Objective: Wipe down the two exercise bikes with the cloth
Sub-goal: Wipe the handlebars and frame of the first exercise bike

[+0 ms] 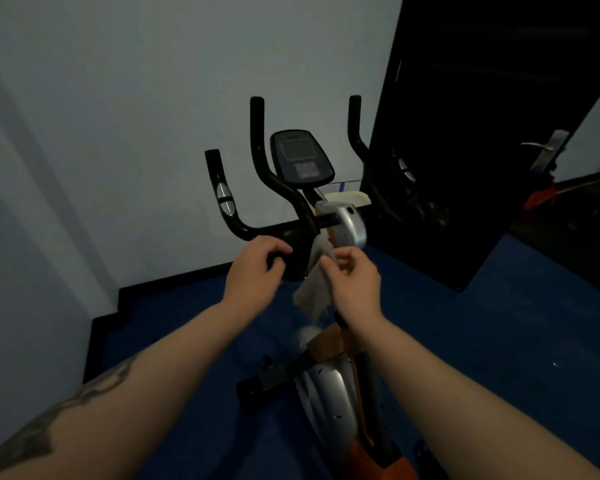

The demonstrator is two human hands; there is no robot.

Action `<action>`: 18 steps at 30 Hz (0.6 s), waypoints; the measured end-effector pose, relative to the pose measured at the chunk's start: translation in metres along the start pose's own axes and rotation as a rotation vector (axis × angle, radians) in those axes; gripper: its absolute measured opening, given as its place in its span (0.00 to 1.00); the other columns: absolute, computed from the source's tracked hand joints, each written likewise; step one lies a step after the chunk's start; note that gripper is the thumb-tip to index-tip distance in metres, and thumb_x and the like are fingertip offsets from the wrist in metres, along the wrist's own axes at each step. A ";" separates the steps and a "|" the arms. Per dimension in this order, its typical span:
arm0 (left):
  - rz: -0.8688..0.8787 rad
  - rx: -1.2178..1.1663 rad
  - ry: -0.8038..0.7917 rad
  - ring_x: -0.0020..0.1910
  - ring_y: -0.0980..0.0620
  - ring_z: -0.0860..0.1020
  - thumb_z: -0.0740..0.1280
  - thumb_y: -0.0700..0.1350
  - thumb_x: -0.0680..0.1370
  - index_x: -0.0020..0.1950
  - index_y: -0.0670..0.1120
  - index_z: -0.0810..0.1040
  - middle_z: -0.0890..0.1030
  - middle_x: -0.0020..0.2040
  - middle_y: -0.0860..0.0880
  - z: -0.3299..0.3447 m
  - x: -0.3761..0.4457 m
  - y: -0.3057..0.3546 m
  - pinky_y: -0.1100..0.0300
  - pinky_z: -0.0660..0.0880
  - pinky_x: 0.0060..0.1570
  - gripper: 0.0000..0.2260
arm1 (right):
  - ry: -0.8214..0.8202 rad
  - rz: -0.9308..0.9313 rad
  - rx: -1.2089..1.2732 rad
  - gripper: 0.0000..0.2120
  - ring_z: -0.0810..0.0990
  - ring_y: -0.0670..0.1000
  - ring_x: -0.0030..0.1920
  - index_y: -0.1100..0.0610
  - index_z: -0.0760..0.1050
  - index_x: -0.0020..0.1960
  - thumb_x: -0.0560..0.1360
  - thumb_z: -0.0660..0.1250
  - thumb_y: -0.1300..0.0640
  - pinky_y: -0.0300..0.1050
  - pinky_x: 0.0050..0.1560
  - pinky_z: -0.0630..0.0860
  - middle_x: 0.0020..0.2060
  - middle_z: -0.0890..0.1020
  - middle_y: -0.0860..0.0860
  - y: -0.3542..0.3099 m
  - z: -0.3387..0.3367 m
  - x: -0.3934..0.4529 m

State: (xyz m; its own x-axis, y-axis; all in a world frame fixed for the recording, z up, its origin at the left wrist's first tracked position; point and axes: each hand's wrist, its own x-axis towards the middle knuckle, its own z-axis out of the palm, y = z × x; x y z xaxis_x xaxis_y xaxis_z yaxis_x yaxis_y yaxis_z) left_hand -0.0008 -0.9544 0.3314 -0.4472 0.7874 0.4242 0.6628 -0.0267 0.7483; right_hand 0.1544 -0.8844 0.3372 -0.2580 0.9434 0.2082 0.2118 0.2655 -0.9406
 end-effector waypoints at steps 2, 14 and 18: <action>0.016 0.028 0.078 0.55 0.56 0.74 0.64 0.36 0.75 0.53 0.50 0.80 0.77 0.54 0.53 0.000 0.012 -0.004 0.57 0.73 0.55 0.11 | 0.010 -0.010 0.044 0.05 0.79 0.40 0.41 0.55 0.77 0.50 0.75 0.70 0.55 0.30 0.39 0.74 0.40 0.80 0.46 -0.004 0.015 0.009; -0.044 -0.140 -0.055 0.61 0.58 0.74 0.59 0.42 0.83 0.66 0.46 0.75 0.76 0.61 0.53 0.010 0.034 -0.036 0.65 0.70 0.61 0.13 | 0.173 -0.413 -0.699 0.15 0.70 0.54 0.58 0.47 0.78 0.63 0.77 0.67 0.48 0.53 0.53 0.67 0.56 0.75 0.52 0.030 0.058 0.016; -0.098 -0.236 -0.086 0.66 0.62 0.70 0.57 0.43 0.84 0.71 0.47 0.71 0.73 0.68 0.53 0.020 0.031 -0.043 0.69 0.64 0.67 0.16 | 0.189 -0.477 -0.756 0.13 0.68 0.56 0.65 0.47 0.79 0.60 0.77 0.66 0.50 0.59 0.62 0.66 0.63 0.75 0.53 0.032 0.076 0.025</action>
State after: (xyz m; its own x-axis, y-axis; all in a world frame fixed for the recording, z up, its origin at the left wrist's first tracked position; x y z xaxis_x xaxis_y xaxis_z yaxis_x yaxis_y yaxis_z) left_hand -0.0311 -0.9162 0.3020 -0.4433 0.8424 0.3063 0.4559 -0.0824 0.8862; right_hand 0.0832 -0.8677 0.2915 -0.3321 0.6993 0.6330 0.7008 0.6321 -0.3306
